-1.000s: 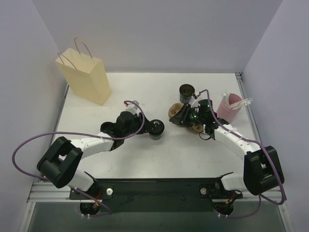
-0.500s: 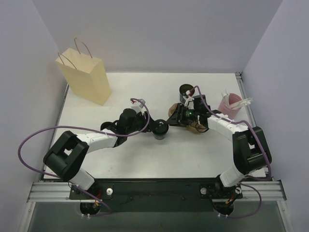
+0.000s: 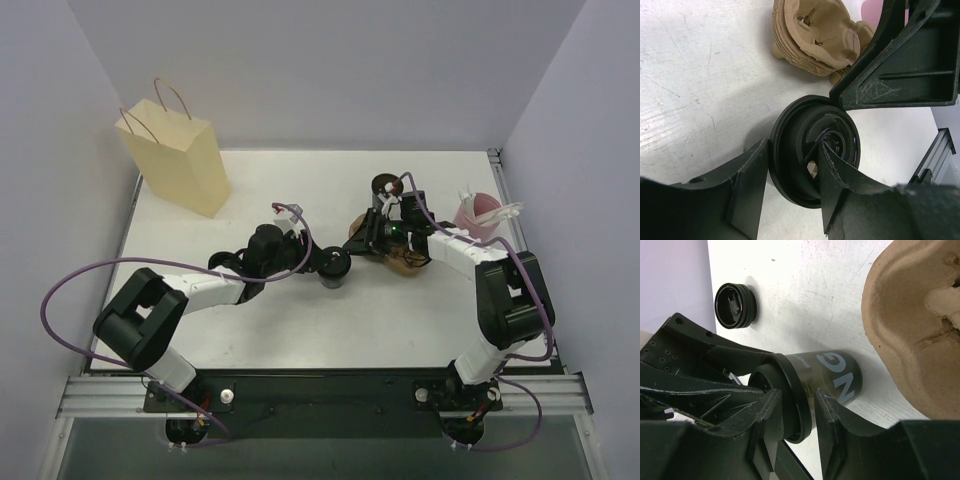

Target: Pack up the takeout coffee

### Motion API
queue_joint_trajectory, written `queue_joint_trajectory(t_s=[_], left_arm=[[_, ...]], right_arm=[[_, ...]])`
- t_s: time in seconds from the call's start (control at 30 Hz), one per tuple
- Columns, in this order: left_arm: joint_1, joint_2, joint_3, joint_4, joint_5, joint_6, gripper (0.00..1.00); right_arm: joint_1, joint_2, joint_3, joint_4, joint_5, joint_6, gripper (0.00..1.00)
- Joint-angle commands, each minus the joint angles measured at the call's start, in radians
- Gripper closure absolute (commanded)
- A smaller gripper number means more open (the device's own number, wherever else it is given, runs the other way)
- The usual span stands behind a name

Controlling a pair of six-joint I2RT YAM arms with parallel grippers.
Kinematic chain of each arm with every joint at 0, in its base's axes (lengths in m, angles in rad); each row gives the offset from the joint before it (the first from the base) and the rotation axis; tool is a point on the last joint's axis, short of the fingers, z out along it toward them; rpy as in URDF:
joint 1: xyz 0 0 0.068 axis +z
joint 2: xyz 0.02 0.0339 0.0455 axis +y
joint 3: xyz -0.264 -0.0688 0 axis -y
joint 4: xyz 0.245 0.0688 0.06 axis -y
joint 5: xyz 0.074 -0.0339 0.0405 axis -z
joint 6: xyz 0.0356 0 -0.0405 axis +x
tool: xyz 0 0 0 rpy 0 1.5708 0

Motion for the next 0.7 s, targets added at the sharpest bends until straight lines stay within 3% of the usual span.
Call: queue_joint_trajectory(t_s=[0.0, 0.67], left_arm=[[-0.014, 0.118, -0.095, -0.385, -0.037, 0.134, 0.5], [-0.013, 0.129, -0.084, -0.394, -0.037, 0.133, 0.5]], right_arm=[[-0.009, 0.017, 0.037, 0.035, -0.005, 0.012, 0.67], [-0.023, 0.063, 0.009, 0.092, -0.078, 0.02, 0.69]])
